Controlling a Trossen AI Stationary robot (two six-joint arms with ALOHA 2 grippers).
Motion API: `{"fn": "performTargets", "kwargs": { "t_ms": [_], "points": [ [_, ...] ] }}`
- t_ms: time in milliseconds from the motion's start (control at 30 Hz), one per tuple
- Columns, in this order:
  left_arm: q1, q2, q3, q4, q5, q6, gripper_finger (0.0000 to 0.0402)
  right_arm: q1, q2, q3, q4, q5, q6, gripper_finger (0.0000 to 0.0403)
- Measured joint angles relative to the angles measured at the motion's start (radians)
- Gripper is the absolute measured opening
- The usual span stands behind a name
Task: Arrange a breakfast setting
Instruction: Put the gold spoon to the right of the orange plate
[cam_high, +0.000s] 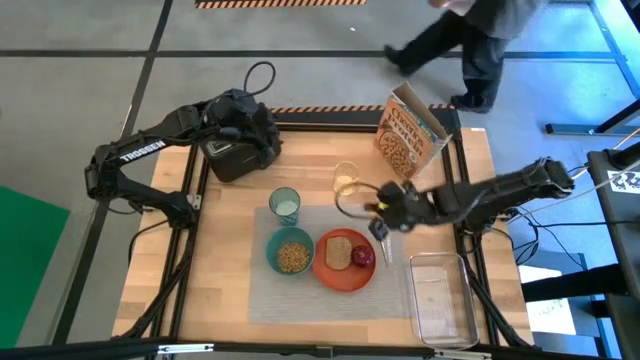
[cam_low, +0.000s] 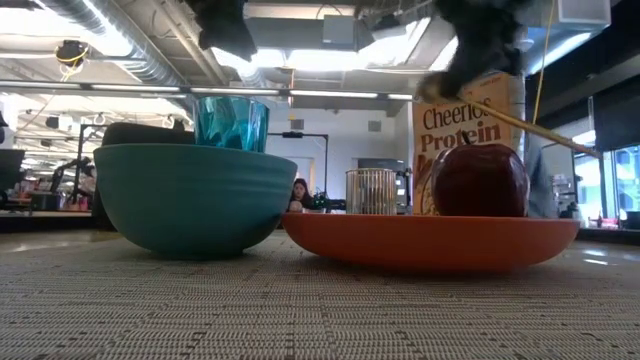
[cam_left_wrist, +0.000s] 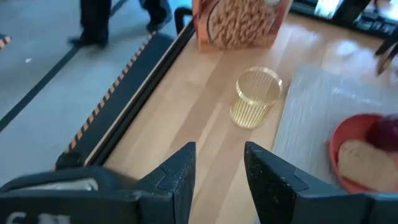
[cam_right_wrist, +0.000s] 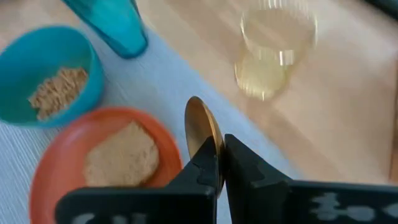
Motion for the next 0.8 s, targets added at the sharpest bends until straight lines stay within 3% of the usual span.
{"fn": "performTargets", "kwargs": {
  "t_ms": [167,300,567,800],
  "points": [
    [-0.035,0.0,0.0,0.063,0.0,-0.019,0.0131,0.121,-0.066,-0.174,0.017,0.107,0.215,0.0],
    [-0.06,0.0,0.0,0.085,0.001,-0.048,0.0131,0.173,-0.07,-0.28,0.06,0.127,0.317,0.0],
    [-0.113,0.0,0.0,0.076,0.0,-0.108,0.0131,0.181,-0.066,-0.502,0.417,0.109,0.353,0.0],
    [-0.146,0.0,0.0,0.077,-0.004,-0.119,0.0131,0.174,-0.066,-0.564,0.437,0.081,0.496,0.0]
  ]
}}
